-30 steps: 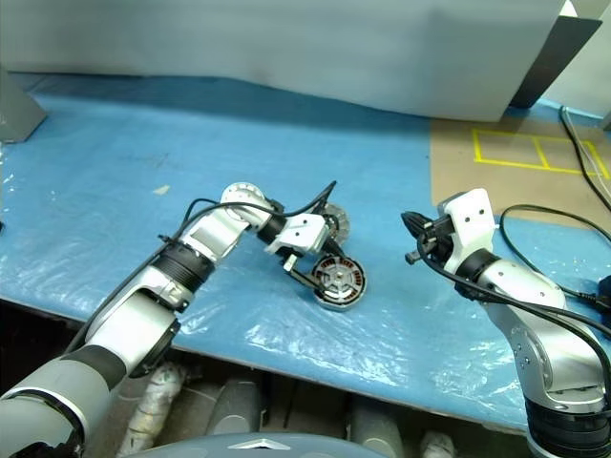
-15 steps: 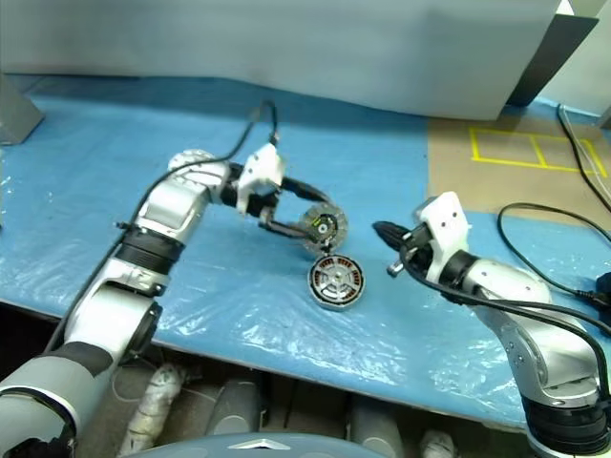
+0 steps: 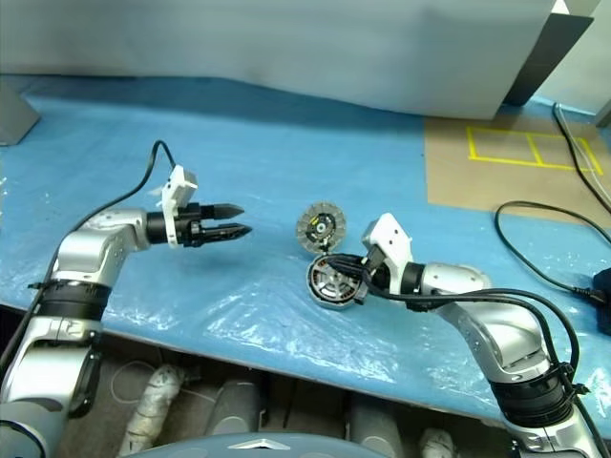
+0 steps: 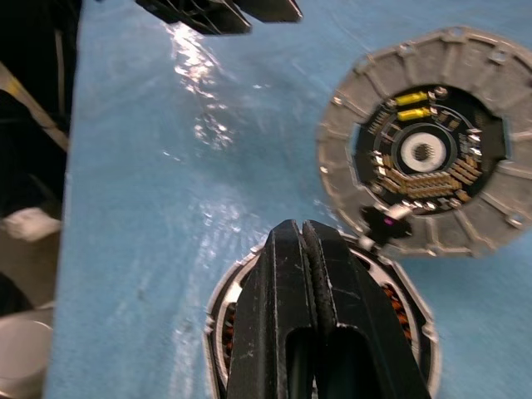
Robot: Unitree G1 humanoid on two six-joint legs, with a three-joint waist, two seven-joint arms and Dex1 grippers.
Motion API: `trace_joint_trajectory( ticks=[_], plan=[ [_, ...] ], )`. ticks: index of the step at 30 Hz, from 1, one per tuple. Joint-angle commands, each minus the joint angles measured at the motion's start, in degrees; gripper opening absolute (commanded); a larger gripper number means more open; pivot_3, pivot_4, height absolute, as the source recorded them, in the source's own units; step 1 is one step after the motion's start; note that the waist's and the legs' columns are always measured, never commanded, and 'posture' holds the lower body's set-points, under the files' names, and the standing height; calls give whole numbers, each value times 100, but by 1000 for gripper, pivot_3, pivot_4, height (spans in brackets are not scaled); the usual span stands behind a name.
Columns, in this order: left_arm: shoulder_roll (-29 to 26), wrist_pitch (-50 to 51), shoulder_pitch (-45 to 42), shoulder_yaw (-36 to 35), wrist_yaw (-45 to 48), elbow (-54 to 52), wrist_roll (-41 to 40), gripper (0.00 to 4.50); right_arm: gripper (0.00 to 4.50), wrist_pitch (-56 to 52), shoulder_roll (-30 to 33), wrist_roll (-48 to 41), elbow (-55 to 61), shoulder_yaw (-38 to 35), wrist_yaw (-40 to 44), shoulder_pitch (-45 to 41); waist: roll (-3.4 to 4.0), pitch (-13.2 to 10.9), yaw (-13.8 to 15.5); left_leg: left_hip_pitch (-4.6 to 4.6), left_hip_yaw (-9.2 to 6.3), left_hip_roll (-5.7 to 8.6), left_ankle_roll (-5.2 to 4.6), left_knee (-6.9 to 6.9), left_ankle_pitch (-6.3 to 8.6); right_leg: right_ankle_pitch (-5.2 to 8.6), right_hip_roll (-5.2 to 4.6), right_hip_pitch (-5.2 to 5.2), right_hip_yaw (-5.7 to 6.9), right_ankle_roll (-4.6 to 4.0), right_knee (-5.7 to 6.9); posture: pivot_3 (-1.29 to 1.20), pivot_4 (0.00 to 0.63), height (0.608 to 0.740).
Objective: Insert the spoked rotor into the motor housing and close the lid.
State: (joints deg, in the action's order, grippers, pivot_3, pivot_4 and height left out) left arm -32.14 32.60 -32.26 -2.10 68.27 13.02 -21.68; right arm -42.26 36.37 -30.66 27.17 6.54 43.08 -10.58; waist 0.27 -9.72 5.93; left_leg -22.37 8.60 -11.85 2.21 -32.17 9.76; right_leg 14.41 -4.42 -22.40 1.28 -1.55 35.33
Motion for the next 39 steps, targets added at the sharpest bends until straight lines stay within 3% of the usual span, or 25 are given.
trace_joint_trajectory(
  ticks=[1, 4, 7, 10, 13, 20, 24, 28, 33, 39],
  plan=[
    [103, 295, 137, -116, -350, -717, -312, 3319, 0, 505, 188, 798, -803, 807, 291, 215, -1, 1, 10, 1, 0, 0, 0, -1, 0, 0, -1, 2, 0, -1, -2, 0, 150, 740],
    [95, 253, 115, 9, -468, -766, -244, 3319, 0, 1187, 281, 1701, -1688, 1311, 179, 153, -12, 10, -46, 21, 6, 1, -2, -5, -1, 1, -2, 13, -9, 0, -2, 0, 150, 740],
    [75, 229, 49, 67, -472, -746, -256, 3319, 0, 1417, 252, 1721, -1866, 1232, 230, 107, -18, 18, -53, 82, 10, -1, -3, -1, 1, 4, 0, 64, -18, -1, -7, 0, 150, 740],
    [61, 174, -37, 139, -440, -732, -252, 3319, 0, 1272, 165, 1186, -1523, 766, 327, 60, -18, 17, -29, 134, 12, 0, -26, 7, 14, 27, -9, 119, -21, 39, -18, 0, 150, 740],
    [128, 302, -128, 101, -398, -855, -455, 3319, 0, 861, 89, 353, -974, 180, 450, 81, -16, 16, -7, 122, 14, 8, -34, 14, 13, 24, -32, 120, -21, 36, -25, 0, 150, 740],
    [185, 122, -299, 336, -336, -523, -347, 3319, 0, 290, -174, -362, -352, -302, 269, -74, -17, 18, -49, 3, 15, 11, -45, 6, -26, -1, -13, 11, -8, 3, -25, 0, 150, 740],
    [235, 62, -393, 401, -349, -405, -316, 3319, 0, 379, -497, 23, -918, -201, -122, -200, -17, 17, -51, -51, 10, -4, -45, 5, -28, -6, 7, -62, -2, 10, 23, 0, 150, 740],
    [194, -15, -423, 485, -286, -357, -252, 3319, 0, 1209, -34, 1793, -1823, 991, -351, 40, -12, 21, -52, -66, 9, 2, -25, -11, -16, -6, -1, -69, 1, 10, 28, 0, 150, 740],
    [197, -67, -405, 523, -271, -365, -226, 3319, 0, 1092, -172, 1108, -1232, 539, -63, 365, -20, 27, -9, 47, 12, 3, -24, 17, -12, 26, -12, 50, 0, 4, -19, 0, 150, 740],
    [238, -140, -395, 598, -241, -315, -202, 3319, 0, 636, -502, 248, -768, -204, -104, 6, -19, 27, -44, 37, 13, 7, -26, 18, -14, 21, -19, 39, -3, 3, -25, 0, 150, 740]
  ],
)
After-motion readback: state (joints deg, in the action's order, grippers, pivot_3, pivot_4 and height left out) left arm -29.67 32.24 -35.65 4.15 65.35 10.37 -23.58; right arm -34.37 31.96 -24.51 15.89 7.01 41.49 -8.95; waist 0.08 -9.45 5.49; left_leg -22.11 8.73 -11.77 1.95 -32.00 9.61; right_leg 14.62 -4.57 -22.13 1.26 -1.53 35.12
